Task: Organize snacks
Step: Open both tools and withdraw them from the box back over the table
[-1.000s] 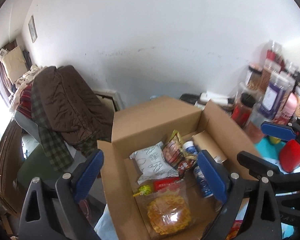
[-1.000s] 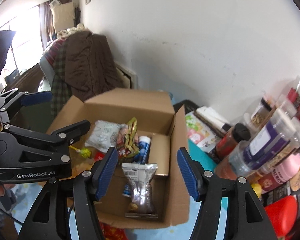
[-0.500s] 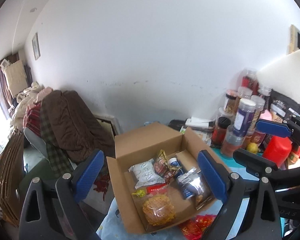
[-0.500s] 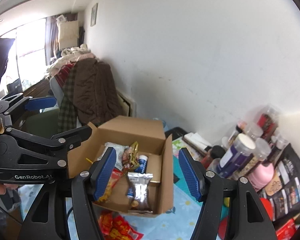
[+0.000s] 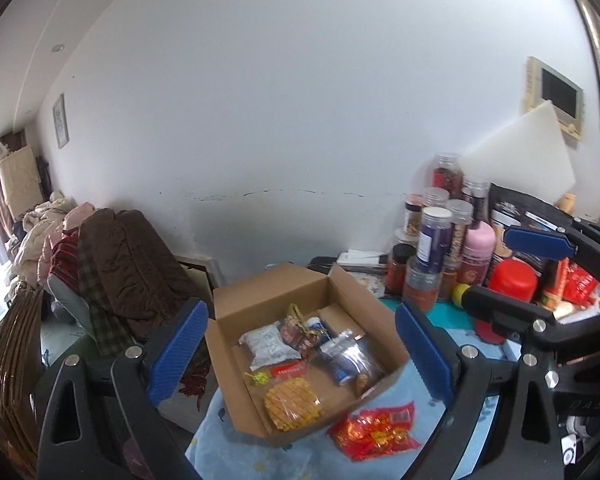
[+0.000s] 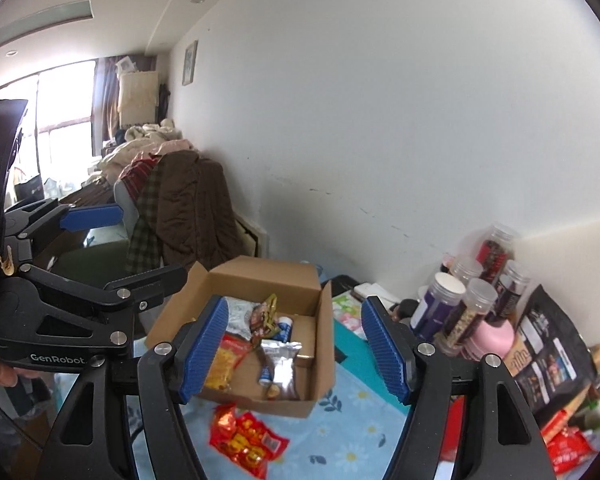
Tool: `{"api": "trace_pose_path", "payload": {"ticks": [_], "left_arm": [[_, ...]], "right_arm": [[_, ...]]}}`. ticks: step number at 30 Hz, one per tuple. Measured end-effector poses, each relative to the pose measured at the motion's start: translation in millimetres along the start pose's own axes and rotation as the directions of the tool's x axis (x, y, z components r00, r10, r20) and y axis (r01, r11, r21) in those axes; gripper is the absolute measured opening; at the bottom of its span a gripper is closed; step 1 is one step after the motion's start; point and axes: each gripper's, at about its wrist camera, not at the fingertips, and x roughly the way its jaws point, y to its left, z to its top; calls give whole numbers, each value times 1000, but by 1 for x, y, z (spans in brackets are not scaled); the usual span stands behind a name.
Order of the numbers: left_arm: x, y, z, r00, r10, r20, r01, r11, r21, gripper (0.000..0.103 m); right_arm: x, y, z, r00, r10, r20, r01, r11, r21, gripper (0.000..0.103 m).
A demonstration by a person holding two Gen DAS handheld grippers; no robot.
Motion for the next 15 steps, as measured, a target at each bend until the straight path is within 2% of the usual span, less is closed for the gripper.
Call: {"api": "trace_pose_path", "payload": {"ticks": [9, 15], "left_arm": [[-22, -21, -35, 998, -59, 3, 59, 997, 45, 96], [-22, -33, -63, 995, -92, -30, 93, 993, 67, 96]], "right_arm": [[-31, 6, -42, 1000, -28, 3, 27, 999, 30, 73], [-32, 8, -81, 998, -35, -45, 38, 997, 74, 73]]}}
